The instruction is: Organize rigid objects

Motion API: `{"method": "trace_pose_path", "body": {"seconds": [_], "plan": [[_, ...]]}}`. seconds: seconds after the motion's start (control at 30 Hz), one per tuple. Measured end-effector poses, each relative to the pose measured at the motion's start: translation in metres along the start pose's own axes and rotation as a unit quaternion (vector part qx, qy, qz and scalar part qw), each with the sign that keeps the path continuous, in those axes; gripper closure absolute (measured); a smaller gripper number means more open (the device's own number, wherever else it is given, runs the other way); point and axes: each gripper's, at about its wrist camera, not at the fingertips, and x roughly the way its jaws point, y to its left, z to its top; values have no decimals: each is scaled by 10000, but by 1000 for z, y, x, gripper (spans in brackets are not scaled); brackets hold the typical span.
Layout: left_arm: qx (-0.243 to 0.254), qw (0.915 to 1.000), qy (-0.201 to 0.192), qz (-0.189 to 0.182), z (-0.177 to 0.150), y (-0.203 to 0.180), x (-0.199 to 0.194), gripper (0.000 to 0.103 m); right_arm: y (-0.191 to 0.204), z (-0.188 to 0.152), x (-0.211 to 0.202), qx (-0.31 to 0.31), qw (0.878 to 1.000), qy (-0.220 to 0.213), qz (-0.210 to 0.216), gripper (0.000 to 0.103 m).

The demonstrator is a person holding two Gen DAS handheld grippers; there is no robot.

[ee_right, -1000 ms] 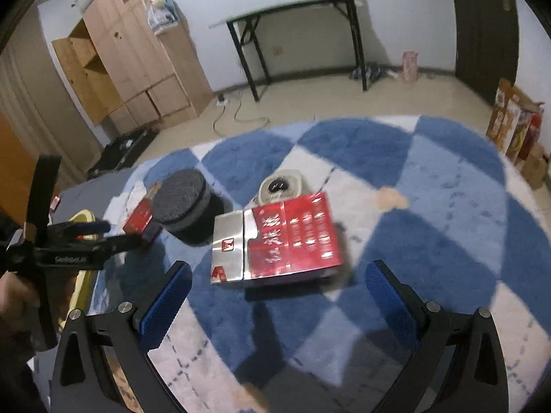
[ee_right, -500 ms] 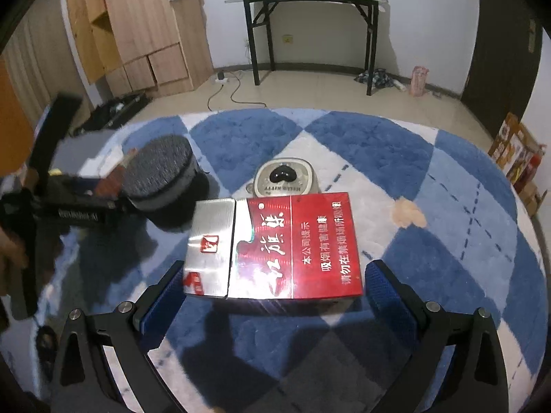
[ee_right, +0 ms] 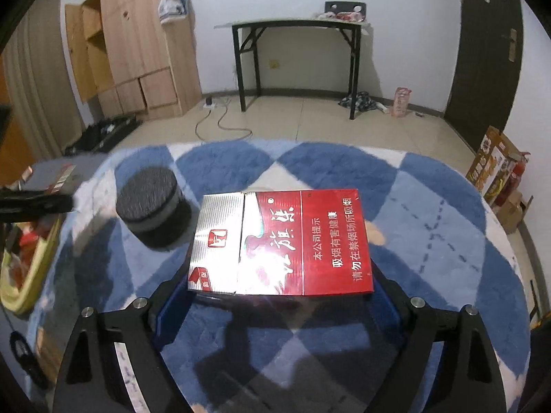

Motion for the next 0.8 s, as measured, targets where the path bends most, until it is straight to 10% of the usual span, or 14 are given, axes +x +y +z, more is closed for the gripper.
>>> {"method": "trace_pose_path", "body": {"seconds": [0.43, 0.8], "plan": [[-667, 9936, -793, 450, -68, 111, -165, 36, -5, -16, -54, -45, 9995, -288, 101, 13], [-1567, 9824, -648, 783, -112, 207, -157, 36, 96, -14, -102, -1299, 9843, -524, 1074, 13]]}}
